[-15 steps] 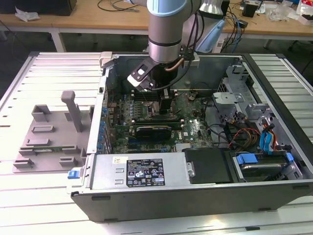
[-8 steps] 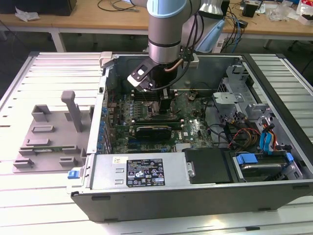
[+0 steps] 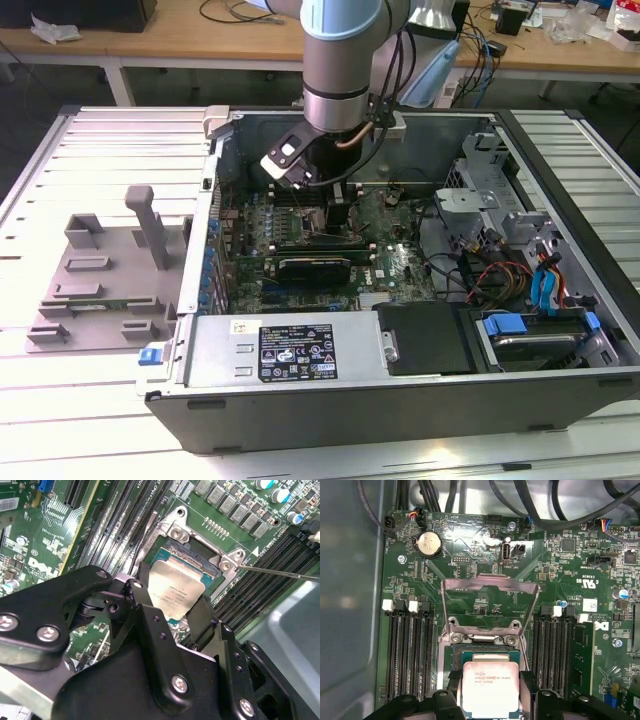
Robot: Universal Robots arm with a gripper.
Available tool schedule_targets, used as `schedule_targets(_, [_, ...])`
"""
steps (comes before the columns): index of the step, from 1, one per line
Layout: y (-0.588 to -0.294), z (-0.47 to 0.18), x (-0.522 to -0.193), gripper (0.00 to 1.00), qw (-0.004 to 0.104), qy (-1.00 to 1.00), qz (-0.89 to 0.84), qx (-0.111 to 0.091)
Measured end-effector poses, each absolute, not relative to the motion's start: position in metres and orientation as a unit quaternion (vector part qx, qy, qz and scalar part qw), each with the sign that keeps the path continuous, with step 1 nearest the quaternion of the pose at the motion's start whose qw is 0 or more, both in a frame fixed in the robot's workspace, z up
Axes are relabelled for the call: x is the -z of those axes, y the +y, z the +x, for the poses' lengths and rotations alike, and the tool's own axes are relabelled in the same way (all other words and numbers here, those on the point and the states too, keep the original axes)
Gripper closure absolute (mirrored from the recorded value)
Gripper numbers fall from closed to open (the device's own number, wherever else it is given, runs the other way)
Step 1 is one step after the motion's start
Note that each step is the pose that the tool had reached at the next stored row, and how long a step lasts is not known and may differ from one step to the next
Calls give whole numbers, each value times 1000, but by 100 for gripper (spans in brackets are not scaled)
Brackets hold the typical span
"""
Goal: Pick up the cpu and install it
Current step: 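Place the cpu into insertion slot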
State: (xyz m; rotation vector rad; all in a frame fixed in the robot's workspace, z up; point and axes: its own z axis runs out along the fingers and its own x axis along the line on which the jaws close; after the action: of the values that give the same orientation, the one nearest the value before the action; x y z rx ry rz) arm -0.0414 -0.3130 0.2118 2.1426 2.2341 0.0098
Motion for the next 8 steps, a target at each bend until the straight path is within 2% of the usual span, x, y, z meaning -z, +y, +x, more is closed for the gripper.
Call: schedule_targets(8, [-311, -42, -208, 46, 23, 722, 692, -3])
